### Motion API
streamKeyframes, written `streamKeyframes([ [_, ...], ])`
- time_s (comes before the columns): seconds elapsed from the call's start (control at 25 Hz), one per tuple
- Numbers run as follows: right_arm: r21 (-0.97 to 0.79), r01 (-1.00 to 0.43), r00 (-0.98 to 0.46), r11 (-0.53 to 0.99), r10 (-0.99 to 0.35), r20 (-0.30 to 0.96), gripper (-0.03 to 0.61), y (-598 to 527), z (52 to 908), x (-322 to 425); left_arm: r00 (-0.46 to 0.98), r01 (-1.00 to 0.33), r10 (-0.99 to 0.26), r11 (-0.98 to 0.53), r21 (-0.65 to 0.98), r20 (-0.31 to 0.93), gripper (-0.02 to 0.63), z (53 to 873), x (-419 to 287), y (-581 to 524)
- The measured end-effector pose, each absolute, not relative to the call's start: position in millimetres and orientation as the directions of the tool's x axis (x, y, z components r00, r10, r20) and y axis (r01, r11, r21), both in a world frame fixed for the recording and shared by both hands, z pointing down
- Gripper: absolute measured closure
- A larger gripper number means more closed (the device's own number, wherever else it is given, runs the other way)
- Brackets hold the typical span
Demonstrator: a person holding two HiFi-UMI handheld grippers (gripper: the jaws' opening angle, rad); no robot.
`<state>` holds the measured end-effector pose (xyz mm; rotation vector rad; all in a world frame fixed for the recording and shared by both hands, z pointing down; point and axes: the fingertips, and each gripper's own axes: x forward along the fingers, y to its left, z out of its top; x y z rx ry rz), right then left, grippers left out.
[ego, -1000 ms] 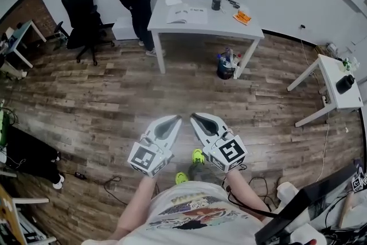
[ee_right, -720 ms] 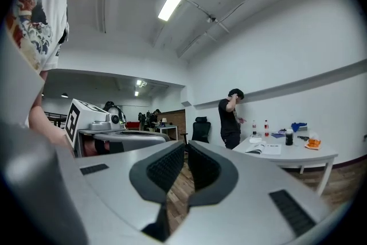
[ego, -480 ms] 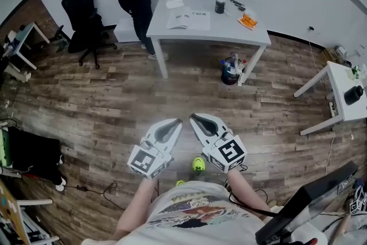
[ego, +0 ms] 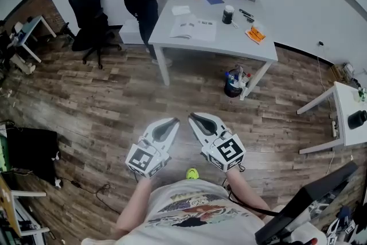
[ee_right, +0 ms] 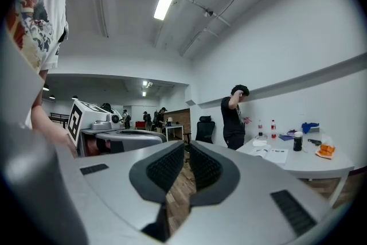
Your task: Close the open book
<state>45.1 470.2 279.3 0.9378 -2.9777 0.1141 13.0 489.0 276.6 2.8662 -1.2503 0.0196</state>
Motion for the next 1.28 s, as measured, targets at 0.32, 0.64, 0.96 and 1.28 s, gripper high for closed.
streamKeyframes([
  [0.32, -0.078, -0.562, -0.827, 0.823, -0.562, 0.030, 0.555, 428.6, 275.3, 49.3, 0.661, -0.750, -0.750, -0.662, -0.005, 0.035, 0.600, 274.4, 12.0, 449.5],
  [0.64, -0.067, -0.579, -0.815, 0.812, -0.577, 0.054, 0.555, 379.7, 290.8, 34.0, 0.692, -0.722, -0.722, -0.692, 0.001, 0.031, 0.600, 289.6, 0.3, 394.2],
  [0.96, -0.043, -0.618, -0.786, 0.785, -0.616, 0.049, 0.555, 283.4, 279.9, 9.5, 0.737, -0.675, -0.675, -0.737, -0.041, 0.012, 0.600, 276.4, -21.5, 288.3],
  [1.28, -0.032, -0.664, -0.747, 0.747, -0.662, 0.057, 0.555, 189.3, 272.3, -23.2, 0.784, -0.618, -0.621, -0.783, -0.063, 0.025, 0.600, 271.1, -52.9, 193.1],
])
